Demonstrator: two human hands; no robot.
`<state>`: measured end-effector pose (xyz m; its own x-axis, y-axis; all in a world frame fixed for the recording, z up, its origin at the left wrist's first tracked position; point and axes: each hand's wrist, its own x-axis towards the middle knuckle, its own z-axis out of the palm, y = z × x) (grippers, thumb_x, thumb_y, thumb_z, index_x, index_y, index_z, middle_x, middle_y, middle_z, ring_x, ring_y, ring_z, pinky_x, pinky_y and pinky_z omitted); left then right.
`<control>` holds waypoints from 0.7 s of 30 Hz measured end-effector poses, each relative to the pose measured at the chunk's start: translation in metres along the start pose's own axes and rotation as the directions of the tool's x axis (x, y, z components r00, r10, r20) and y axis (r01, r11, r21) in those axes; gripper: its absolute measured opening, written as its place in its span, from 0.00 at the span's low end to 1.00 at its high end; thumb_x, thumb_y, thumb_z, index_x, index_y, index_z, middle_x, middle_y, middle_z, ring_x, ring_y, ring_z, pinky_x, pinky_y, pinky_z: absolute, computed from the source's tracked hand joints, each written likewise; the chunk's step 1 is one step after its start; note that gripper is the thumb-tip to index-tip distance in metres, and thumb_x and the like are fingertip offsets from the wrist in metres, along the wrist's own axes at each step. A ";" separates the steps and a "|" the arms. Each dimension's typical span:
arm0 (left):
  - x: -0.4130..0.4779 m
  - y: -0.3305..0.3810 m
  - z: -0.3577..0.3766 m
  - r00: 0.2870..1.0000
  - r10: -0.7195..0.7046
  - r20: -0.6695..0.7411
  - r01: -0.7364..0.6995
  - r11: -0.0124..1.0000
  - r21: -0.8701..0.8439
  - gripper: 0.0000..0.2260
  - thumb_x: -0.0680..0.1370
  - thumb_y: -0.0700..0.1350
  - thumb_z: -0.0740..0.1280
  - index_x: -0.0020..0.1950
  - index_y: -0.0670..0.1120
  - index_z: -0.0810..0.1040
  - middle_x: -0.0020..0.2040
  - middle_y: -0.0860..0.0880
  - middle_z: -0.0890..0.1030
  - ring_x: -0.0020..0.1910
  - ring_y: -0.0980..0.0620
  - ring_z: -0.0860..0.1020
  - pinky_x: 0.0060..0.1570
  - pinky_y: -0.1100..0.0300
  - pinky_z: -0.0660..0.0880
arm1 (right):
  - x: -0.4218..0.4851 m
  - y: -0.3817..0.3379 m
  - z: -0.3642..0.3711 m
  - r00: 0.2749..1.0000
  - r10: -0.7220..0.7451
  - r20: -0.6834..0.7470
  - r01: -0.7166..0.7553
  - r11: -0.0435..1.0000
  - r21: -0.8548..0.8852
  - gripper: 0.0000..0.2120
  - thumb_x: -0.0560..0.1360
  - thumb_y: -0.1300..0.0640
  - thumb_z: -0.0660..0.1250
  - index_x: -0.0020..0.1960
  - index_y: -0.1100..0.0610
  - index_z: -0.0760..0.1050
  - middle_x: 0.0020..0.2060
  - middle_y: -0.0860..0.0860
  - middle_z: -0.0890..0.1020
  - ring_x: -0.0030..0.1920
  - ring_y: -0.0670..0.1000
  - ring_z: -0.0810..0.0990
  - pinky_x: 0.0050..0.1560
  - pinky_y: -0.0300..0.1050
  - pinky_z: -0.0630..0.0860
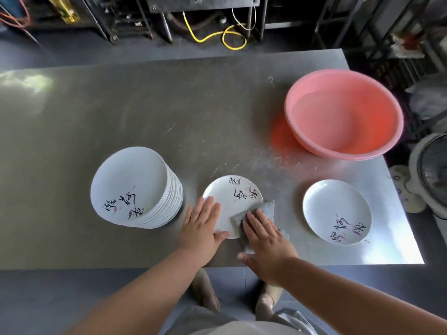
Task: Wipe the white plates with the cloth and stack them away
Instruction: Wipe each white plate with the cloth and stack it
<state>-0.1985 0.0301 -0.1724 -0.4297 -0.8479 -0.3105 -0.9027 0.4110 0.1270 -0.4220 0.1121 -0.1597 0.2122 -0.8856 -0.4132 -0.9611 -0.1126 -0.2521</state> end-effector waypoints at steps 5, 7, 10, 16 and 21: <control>-0.011 0.020 0.002 0.992 -0.125 -0.022 0.124 0.992 -0.019 0.41 0.78 0.72 0.43 0.86 0.50 0.56 0.86 0.49 0.48 0.85 0.46 0.44 0.81 0.46 0.37 | 0.045 0.023 -0.039 0.999 0.016 -0.031 -0.018 0.998 -0.068 0.43 0.81 0.31 0.49 0.86 0.53 0.40 0.84 0.48 0.36 0.82 0.51 0.30 0.82 0.50 0.35; -0.013 0.025 0.003 0.983 -0.183 0.001 0.183 0.983 -0.012 0.42 0.78 0.74 0.39 0.87 0.52 0.48 0.86 0.51 0.40 0.84 0.48 0.37 0.80 0.48 0.32 | 0.048 0.018 -0.041 0.999 0.034 -0.020 -0.035 0.998 -0.051 0.43 0.81 0.30 0.49 0.86 0.53 0.41 0.84 0.47 0.36 0.82 0.50 0.30 0.79 0.48 0.33; -0.017 0.034 0.000 0.967 -0.254 0.011 0.254 0.967 -0.029 0.41 0.80 0.74 0.44 0.86 0.53 0.45 0.86 0.51 0.39 0.84 0.48 0.35 0.80 0.48 0.32 | 0.026 0.002 -0.026 1.000 0.007 -0.008 -0.007 1.000 -0.010 0.46 0.78 0.26 0.42 0.85 0.55 0.41 0.84 0.48 0.36 0.80 0.50 0.26 0.72 0.45 0.24; -0.058 0.042 -0.010 0.989 -0.144 -0.021 0.143 0.988 -0.054 0.33 0.79 0.69 0.53 0.76 0.51 0.71 0.76 0.47 0.69 0.80 0.42 0.60 0.81 0.43 0.45 | 0.012 0.016 -0.025 0.995 -0.071 0.067 0.075 0.995 -0.061 0.47 0.75 0.26 0.38 0.86 0.53 0.42 0.84 0.48 0.38 0.80 0.50 0.25 0.82 0.50 0.34; -0.037 0.006 -0.017 0.999 -0.008 -0.049 0.008 1.000 -0.005 0.30 0.83 0.62 0.57 0.84 0.54 0.60 0.86 0.49 0.53 0.85 0.45 0.48 0.82 0.43 0.40 | 0.053 0.023 -0.051 0.993 -0.099 0.056 0.104 0.990 -0.094 0.50 0.73 0.24 0.37 0.86 0.53 0.42 0.84 0.47 0.38 0.81 0.50 0.29 0.83 0.54 0.40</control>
<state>-0.1881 0.0583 -0.1436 -0.4225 -0.8668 -0.2649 -0.9064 0.4024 0.1288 -0.4423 0.0395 -0.1429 0.3160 -0.8433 -0.4347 -0.9461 -0.2459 -0.2108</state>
